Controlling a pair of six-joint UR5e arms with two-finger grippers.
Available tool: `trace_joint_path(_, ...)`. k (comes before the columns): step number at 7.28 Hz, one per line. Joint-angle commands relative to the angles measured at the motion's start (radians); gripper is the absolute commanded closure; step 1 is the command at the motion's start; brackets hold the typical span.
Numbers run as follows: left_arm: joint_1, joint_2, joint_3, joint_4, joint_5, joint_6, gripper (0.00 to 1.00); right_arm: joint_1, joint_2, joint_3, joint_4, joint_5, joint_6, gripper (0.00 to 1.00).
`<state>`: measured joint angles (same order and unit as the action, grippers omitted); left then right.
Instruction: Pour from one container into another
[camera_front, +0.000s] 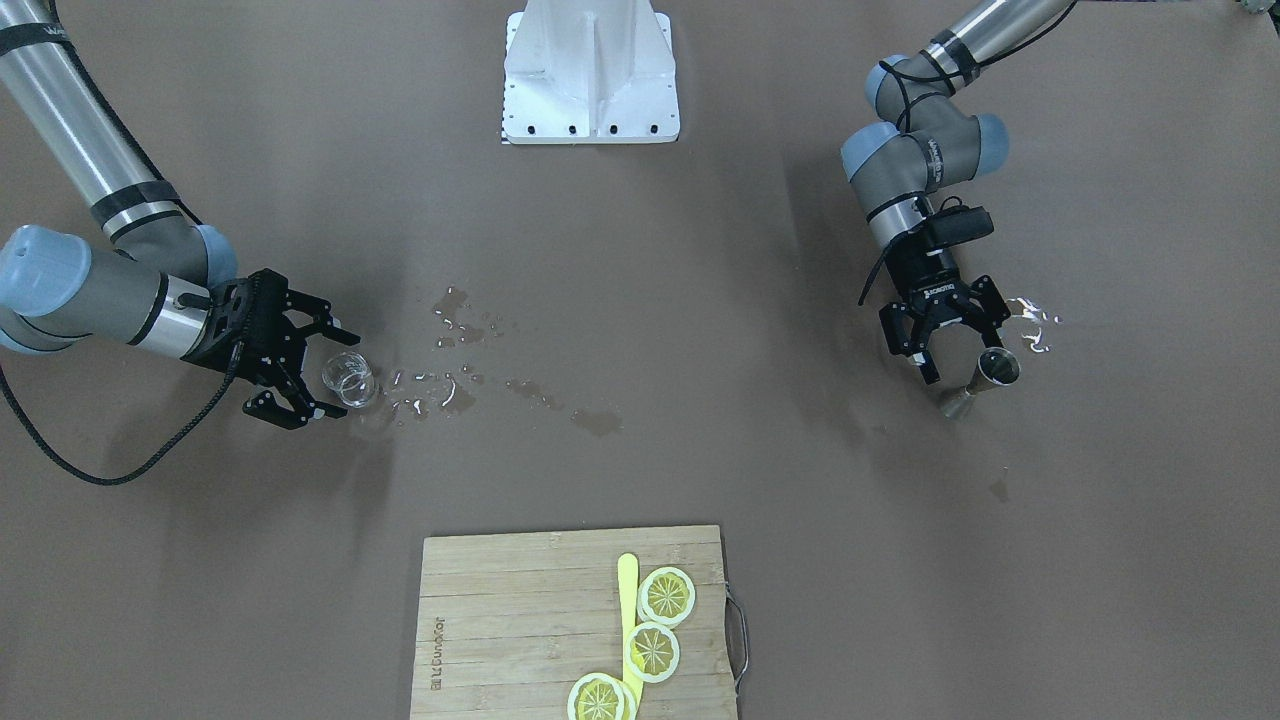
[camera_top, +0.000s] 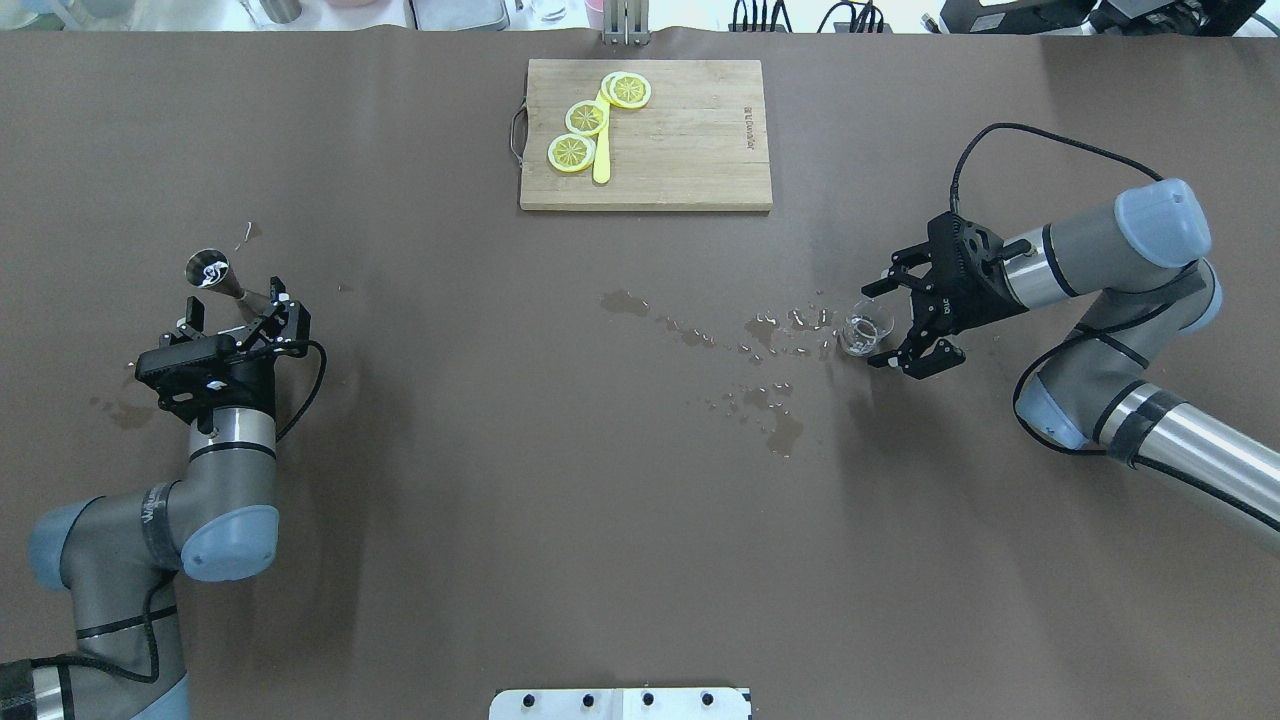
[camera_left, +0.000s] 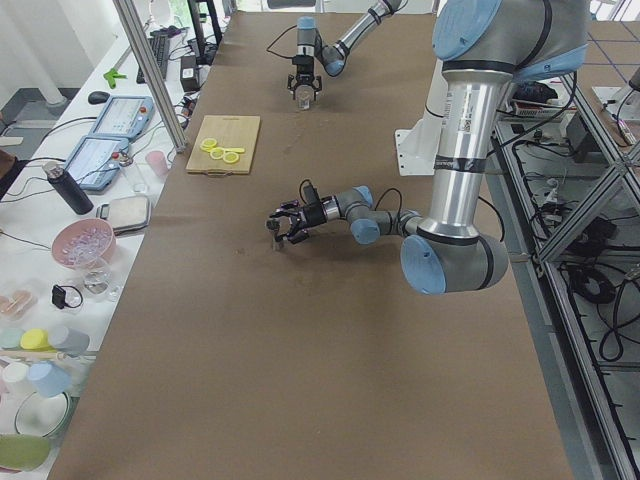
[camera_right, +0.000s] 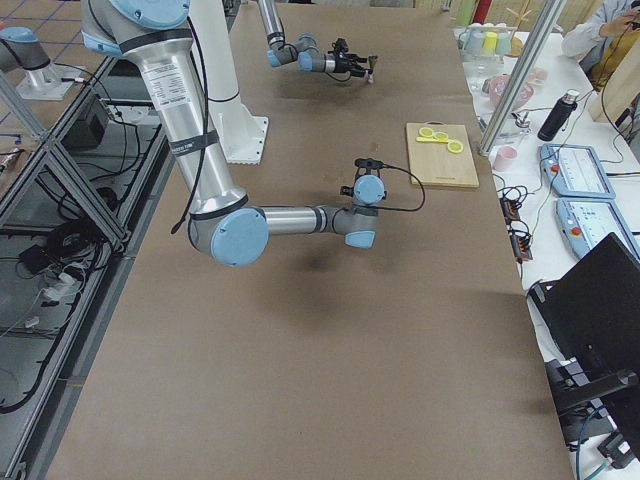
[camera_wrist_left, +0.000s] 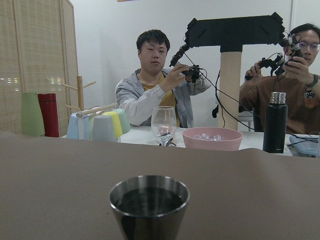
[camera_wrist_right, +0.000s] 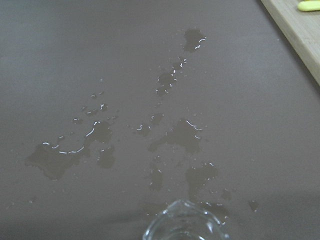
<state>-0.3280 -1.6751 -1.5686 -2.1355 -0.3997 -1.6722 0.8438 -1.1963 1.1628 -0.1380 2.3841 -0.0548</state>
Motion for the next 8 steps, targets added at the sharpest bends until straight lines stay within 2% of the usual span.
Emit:
trace_joint_path(1, 0.023, 0.067, -0.091, 0.003, 0.004, 0.005, 0.01, 0.03, 0.003, 0.011, 0.0, 0.036, 0.016, 0.0)
trace_joint_path(2, 0.023, 0.096, -0.125, 0.002, 0.004, 0.005, 0.01, 0.046, 0.004, 0.014, 0.0, 0.056, 0.021, 0.0)
trace_joint_path(5, 0.066, 0.303, -0.344, -0.001, 0.016, 0.005, 0.01, 0.073, 0.009, 0.032, -0.003, 0.083, 0.049, 0.0)
trace_joint_path(7, 0.069, 0.325, -0.445, -0.006, 0.004, 0.008, 0.01, 0.073, 0.023, 0.031, -0.006, 0.08, 0.052, 0.0)
trace_joint_path(8, 0.069, 0.319, -0.509, -0.006, 0.001, 0.072, 0.01, 0.077, 0.027, 0.031, -0.008, 0.078, 0.055, 0.0)
